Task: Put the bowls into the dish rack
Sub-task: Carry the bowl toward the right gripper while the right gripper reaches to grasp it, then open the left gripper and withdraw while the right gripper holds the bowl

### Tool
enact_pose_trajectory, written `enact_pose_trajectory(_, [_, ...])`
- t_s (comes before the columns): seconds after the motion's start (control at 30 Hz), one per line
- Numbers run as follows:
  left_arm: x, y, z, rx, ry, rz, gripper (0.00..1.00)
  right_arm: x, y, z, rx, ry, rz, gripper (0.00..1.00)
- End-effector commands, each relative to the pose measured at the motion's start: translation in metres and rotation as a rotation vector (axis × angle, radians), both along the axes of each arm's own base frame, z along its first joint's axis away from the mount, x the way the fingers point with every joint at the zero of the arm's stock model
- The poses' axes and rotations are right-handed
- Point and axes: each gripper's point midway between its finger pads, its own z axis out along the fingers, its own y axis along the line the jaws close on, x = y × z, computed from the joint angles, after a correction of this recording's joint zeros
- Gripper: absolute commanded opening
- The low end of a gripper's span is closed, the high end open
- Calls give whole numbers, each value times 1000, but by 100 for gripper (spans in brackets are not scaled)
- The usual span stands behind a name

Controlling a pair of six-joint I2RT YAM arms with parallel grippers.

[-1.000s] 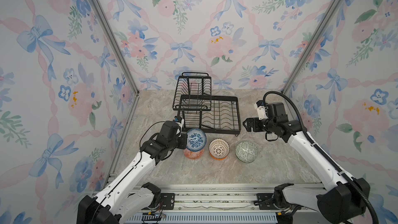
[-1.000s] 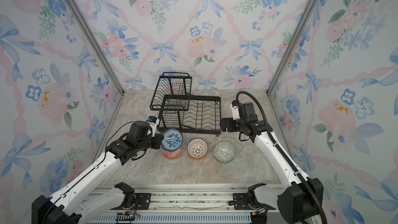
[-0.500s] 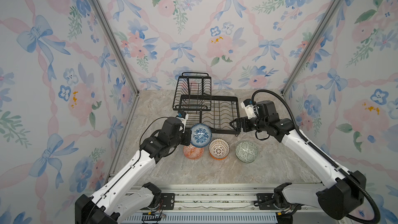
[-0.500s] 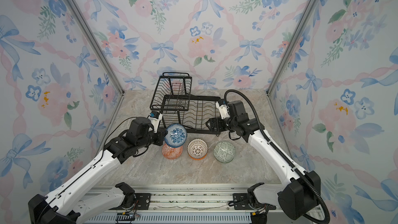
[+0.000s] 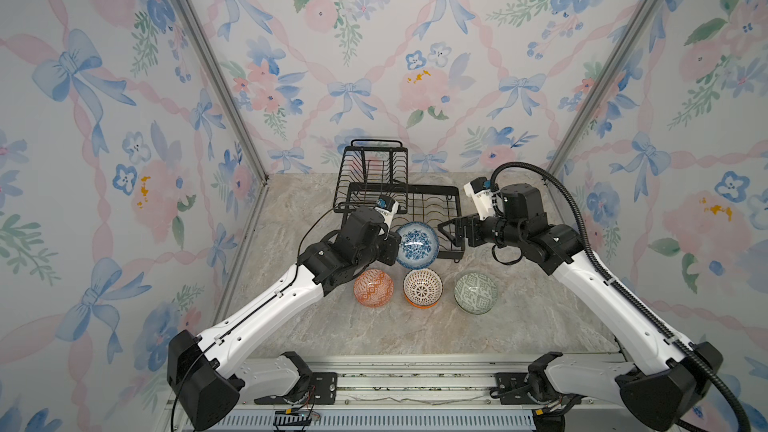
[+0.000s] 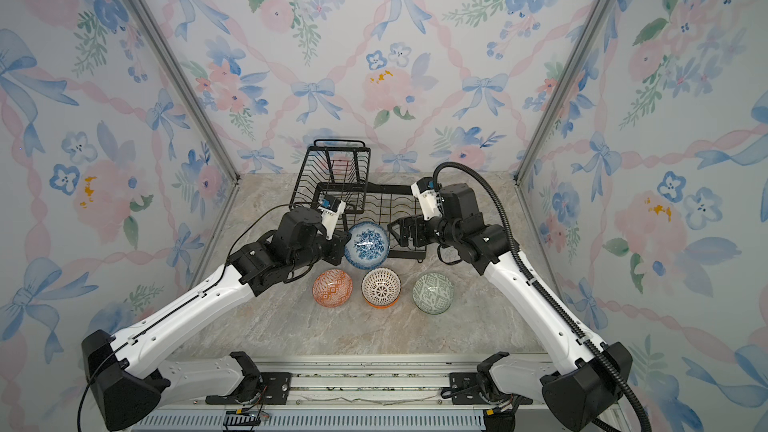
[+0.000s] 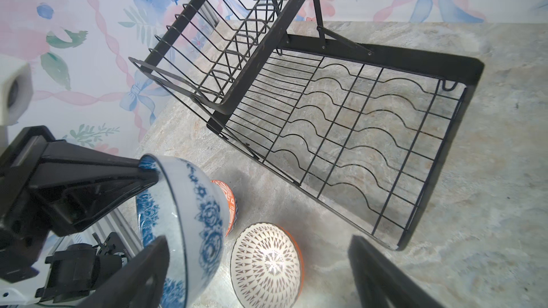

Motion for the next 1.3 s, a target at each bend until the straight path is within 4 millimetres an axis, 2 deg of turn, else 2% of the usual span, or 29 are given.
enact_pose_trajectory(0.0, [20,-13,40,-9,-139,8,0,-11,-5,19,-9,-35,5,93])
enact_pose_trajectory(0.2, [40,-34,48,33,-176,-9,0,-6,-15,13,-57,-34,-51,85])
enact_pose_trajectory(0.33, [47,-43,54,27,-197,-22,0,6,-23,7,-82,-23,-132,72])
enact_pose_trajectory(0.6, [51,-52,62,1,-211,-39,0,28,-14,-8,-74,11,-160,62])
enact_pose_trajectory(0.7, [51,-56,62,-7,-210,-48,0,35,-10,-10,-64,15,-167,53])
enact_pose_trajectory(0.8, [50,-58,61,-10,-209,-52,0,40,-7,-11,-59,14,-172,38])
enact_pose_trajectory(1.0, [48,-62,62,-16,-211,-62,0,44,-9,-11,-60,7,-192,0])
enact_pose_trajectory(1.13, [46,-65,61,-22,-210,-82,0,46,-10,-10,-68,-3,-199,0])
enact_pose_trajectory(1.23, [40,-72,72,-60,-208,-127,0,49,-8,-1,-76,3,-196,0])
enact_pose_trajectory(1.27, [36,-72,75,-70,-211,-139,16,51,-9,2,-81,-10,-198,0])
